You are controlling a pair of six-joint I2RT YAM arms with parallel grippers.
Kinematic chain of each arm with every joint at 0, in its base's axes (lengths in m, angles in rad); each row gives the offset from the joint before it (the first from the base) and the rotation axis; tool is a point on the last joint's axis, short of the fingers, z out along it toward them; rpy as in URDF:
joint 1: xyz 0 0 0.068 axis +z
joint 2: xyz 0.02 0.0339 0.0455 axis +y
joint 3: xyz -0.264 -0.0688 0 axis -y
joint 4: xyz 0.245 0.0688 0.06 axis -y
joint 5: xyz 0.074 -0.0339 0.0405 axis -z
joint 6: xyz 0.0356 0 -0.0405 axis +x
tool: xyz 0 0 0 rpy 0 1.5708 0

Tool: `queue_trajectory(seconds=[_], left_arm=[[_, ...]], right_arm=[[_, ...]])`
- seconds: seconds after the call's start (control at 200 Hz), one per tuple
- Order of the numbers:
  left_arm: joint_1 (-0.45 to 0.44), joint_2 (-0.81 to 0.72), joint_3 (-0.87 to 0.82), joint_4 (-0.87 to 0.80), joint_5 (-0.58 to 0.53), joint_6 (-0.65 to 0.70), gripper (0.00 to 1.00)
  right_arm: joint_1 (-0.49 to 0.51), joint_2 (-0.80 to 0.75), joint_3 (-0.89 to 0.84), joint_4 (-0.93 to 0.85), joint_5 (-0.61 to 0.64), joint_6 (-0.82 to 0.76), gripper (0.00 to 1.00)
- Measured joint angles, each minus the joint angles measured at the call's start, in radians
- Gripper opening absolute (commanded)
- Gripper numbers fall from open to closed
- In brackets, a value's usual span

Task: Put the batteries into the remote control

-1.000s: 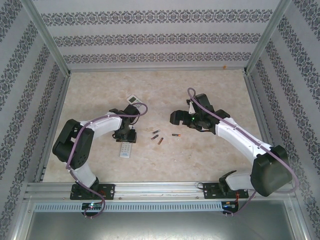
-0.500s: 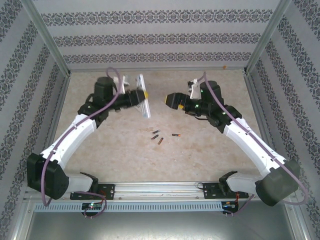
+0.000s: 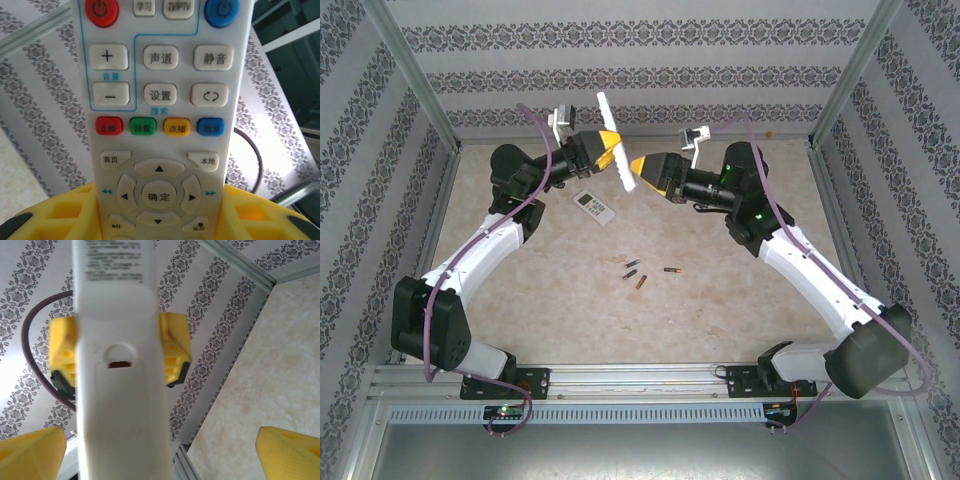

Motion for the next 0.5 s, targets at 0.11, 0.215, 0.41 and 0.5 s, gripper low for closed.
queue_trajectory(seconds=[0.11, 0.215, 0.41, 0.5], left_arm=[[0.002, 0.005, 0.0, 0.047, 0.0, -0.037, 0.22], [-0.001, 0.011, 0.0, 0.073, 0.003, -0.06, 0.22], [-0.005, 0.014, 0.0, 0.1, 0.003, -0.077, 0.22], [-0.005, 0.018, 0.0, 0.108, 0.002, -0.085, 0.23]], right_arm=[[0.016, 0.035, 0.045, 0.019, -0.021, 0.014, 0.83], [0.035, 0.067, 0.092, 0.033, -0.039, 0.023, 0.79], [0.066, 0.117, 0.143, 0.039, -0.071, 0.026, 0.53], [0.071, 0.12, 0.153, 0.04, -0.074, 0.031, 0.44]])
